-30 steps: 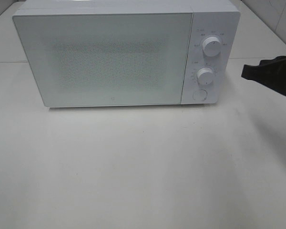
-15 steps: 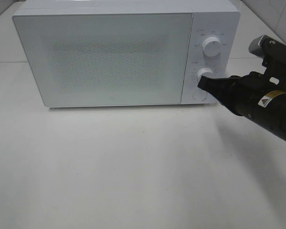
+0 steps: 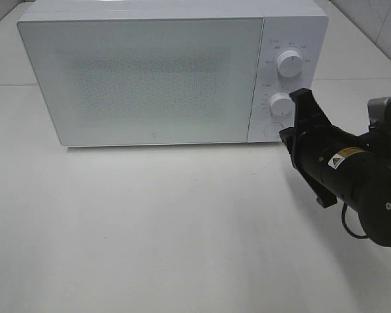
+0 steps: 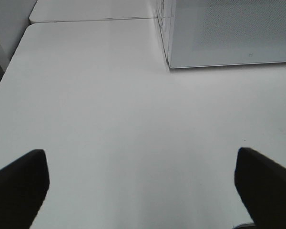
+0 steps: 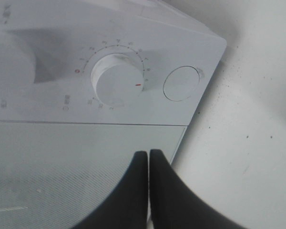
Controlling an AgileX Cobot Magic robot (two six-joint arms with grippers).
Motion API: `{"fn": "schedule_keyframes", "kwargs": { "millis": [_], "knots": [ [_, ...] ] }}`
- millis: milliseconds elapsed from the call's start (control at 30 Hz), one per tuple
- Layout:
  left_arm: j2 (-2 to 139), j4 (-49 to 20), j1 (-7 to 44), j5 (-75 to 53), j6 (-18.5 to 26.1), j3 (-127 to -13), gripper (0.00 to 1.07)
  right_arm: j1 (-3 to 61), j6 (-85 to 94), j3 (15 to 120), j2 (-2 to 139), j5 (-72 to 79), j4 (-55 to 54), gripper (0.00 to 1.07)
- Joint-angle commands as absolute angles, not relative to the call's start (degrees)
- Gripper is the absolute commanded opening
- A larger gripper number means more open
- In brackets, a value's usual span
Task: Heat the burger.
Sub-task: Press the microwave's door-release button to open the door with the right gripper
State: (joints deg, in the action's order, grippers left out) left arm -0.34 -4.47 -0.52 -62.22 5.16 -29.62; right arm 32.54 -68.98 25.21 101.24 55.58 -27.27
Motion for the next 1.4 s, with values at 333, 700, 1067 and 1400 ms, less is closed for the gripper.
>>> {"fn": "schedule_keyframes", "kwargs": {
  "millis": [333, 700, 1067, 1400],
  "knots": [
    [-1.1, -4.6, -0.6, -61.4, 5.2, -29.7, 0.98, 32.1, -87.4, 25.3, 104.0, 57.7, -27.6, 0.00],
    [-1.1, -4.6, -0.6, -61.4, 5.2, -29.7, 0.98, 28.0, -88.7, 29.0, 107.3, 56.1, -24.7, 0.00],
    [-1.1, -4.6, -0.6, -61.4, 5.2, -29.7, 0.98, 26.2, -89.6, 35.5, 112.8, 53.7, -23.7, 0.00],
    [-1.1, -4.6, -0.6, -61.4, 5.2, -29.7, 0.98, 26.2, -89.6, 40.8, 117.3, 53.1, -25.6, 0.00]
  ]
}}
